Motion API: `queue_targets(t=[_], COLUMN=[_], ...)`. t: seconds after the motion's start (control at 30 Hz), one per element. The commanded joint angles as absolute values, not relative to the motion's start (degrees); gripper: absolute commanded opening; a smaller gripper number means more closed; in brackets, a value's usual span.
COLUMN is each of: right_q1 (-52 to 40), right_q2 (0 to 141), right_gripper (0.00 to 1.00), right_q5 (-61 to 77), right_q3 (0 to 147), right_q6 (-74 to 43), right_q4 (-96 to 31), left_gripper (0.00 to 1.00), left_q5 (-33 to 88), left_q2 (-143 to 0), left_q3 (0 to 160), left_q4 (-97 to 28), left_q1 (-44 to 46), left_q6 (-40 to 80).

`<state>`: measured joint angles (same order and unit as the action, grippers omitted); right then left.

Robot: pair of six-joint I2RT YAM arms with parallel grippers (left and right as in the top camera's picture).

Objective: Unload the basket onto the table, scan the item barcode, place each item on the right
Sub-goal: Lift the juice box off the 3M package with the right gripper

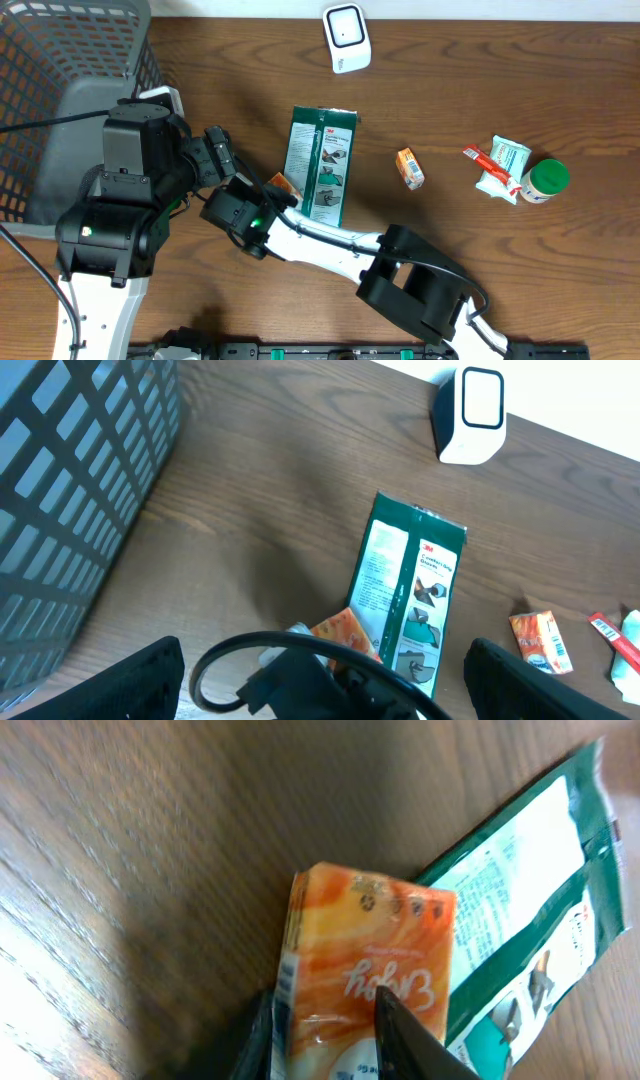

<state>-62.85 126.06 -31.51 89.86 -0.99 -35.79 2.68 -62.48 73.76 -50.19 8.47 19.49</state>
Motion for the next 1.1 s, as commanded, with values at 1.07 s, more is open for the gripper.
queue_targets(t=[1.07], right_q1=[-54.33], right_q2=[120.38], right_gripper=[0.01], right_q5=[-13.78], right_q3=[88.84], right_q6=[-6.13], right_q4=[-36.71], left_gripper=[0.90], left_q5=[2.94], left_q2=[-62.48], left_q3=[74.37], left_q4=[-50.06], left_q1=[8.54], left_q6=[19.35])
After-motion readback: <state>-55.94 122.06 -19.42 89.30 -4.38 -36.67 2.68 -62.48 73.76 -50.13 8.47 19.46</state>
